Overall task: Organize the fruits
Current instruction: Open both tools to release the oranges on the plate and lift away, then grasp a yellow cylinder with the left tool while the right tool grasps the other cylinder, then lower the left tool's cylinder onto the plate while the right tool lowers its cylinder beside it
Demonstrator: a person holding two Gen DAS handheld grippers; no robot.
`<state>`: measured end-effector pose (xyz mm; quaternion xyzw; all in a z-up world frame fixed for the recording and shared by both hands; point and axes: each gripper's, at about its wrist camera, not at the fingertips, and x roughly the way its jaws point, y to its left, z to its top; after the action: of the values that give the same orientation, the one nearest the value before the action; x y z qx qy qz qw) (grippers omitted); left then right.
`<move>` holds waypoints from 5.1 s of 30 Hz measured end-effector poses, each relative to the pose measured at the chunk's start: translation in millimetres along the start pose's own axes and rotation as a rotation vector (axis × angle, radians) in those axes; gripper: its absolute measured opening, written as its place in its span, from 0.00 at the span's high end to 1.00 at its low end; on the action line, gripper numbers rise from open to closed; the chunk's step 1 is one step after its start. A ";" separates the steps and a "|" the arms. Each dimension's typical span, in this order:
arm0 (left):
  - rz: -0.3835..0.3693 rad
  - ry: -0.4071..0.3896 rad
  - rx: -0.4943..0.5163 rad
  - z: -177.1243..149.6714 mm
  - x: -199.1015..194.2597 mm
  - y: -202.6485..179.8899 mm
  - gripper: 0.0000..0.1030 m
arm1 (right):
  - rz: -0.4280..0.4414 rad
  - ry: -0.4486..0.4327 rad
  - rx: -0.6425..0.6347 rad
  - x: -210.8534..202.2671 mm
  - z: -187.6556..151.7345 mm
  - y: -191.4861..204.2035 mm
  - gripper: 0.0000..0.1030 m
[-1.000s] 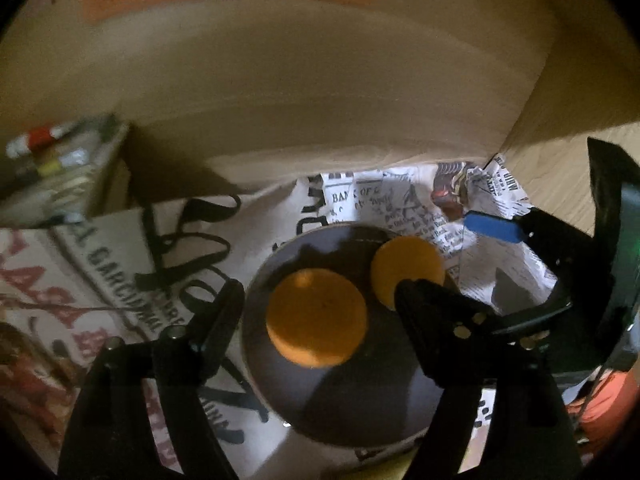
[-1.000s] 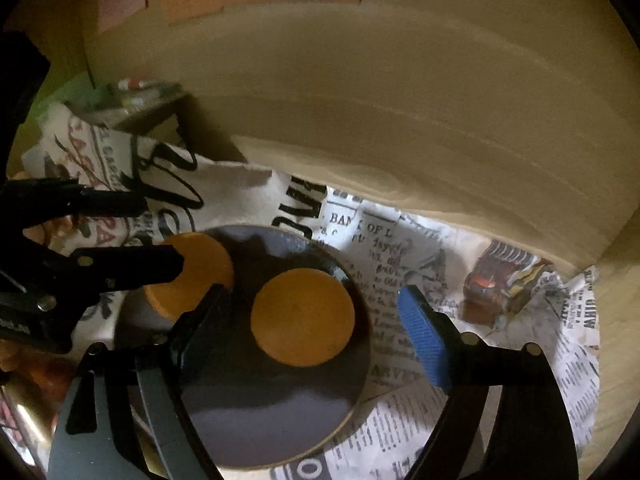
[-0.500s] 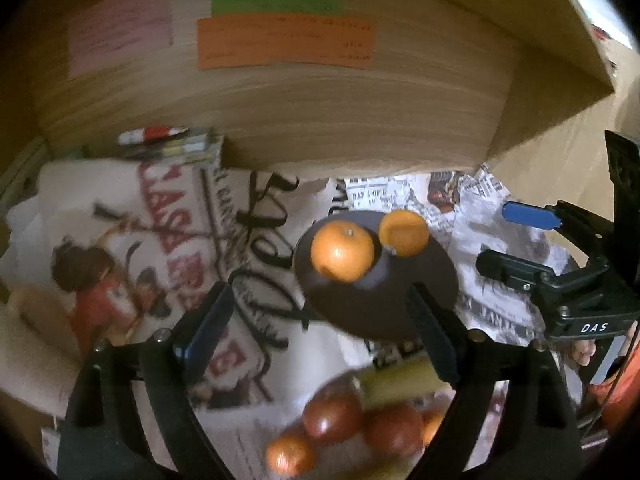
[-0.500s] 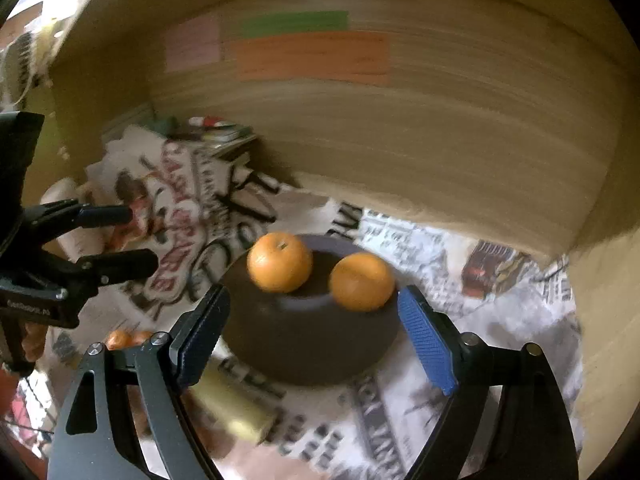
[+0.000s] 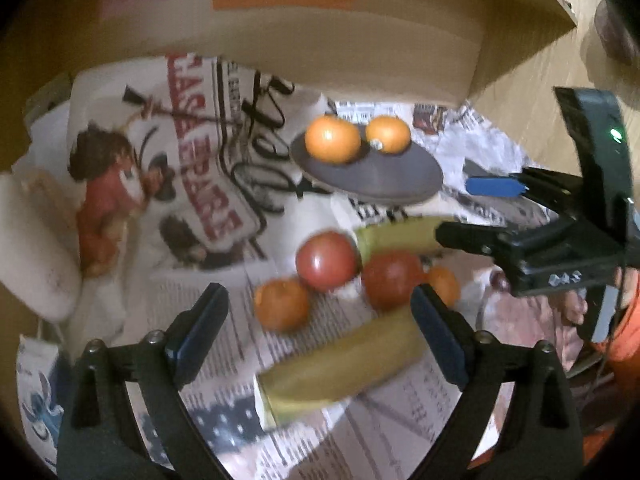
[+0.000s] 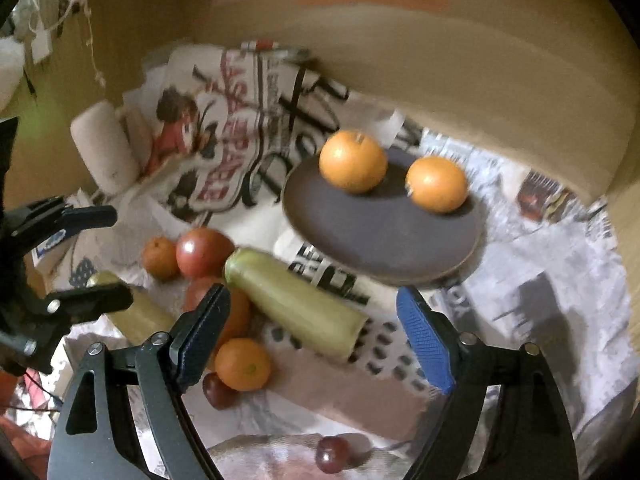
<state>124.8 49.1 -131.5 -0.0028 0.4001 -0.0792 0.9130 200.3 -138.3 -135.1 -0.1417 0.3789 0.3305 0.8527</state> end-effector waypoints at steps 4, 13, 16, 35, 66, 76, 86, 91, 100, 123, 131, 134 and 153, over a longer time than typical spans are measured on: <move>-0.005 0.021 0.010 -15.9 3.1 -3.2 0.09 | 0.017 0.058 -0.007 18.3 -1.9 1.3 0.31; -0.070 0.055 -0.006 -27.2 22.1 -2.3 0.00 | 0.031 0.126 -0.054 37.5 4.5 -3.2 0.34; -0.081 0.061 0.003 -30.6 25.8 -5.7 0.00 | 0.053 0.140 -0.058 40.5 7.3 -5.2 0.33; -0.061 0.068 -0.058 -40.8 10.7 5.7 0.48 | 0.003 0.141 -0.085 4.1 -22.2 -17.7 0.63; -0.122 0.156 0.071 -5.1 59.3 -34.5 0.65 | 0.024 0.148 -0.132 33.2 -7.3 -1.6 0.66; -0.125 0.070 0.009 15.2 26.1 -24.3 0.65 | 0.011 0.015 -0.035 -9.3 0.0 -24.6 0.66; -0.138 -0.048 0.009 47.9 -9.3 -29.6 0.65 | -0.024 -0.109 0.011 -46.7 11.6 -41.4 0.66; -0.143 -0.082 0.025 66.0 -10.9 -39.0 0.65 | -0.038 -0.140 0.017 -54.8 15.2 -46.1 0.66; -0.155 -0.119 0.049 98.2 -1.8 -57.3 0.65 | -0.060 -0.172 0.020 -57.1 28.0 -58.6 0.66; -0.213 -0.016 -0.084 136.2 102.8 -31.7 0.65 | -0.055 -0.077 -0.011 19.2 74.1 -79.4 0.66; -0.200 -0.017 -0.081 138.2 103.1 -19.3 0.65 | -0.048 -0.035 -0.039 44.8 79.6 -73.5 0.66; -0.183 -0.007 -0.081 135.7 104.3 -14.1 0.65 | -0.050 -0.022 -0.051 50.9 80.4 -72.5 0.66; -0.058 -0.083 -0.045 118.0 56.6 -3.5 0.44 | -0.072 -0.067 -0.026 24.8 80.9 -65.5 0.42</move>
<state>248.3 30.5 -92.4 -0.0379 0.3634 -0.0964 0.9259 301.2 -135.8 -99.5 -0.1550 0.3403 0.3088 0.8745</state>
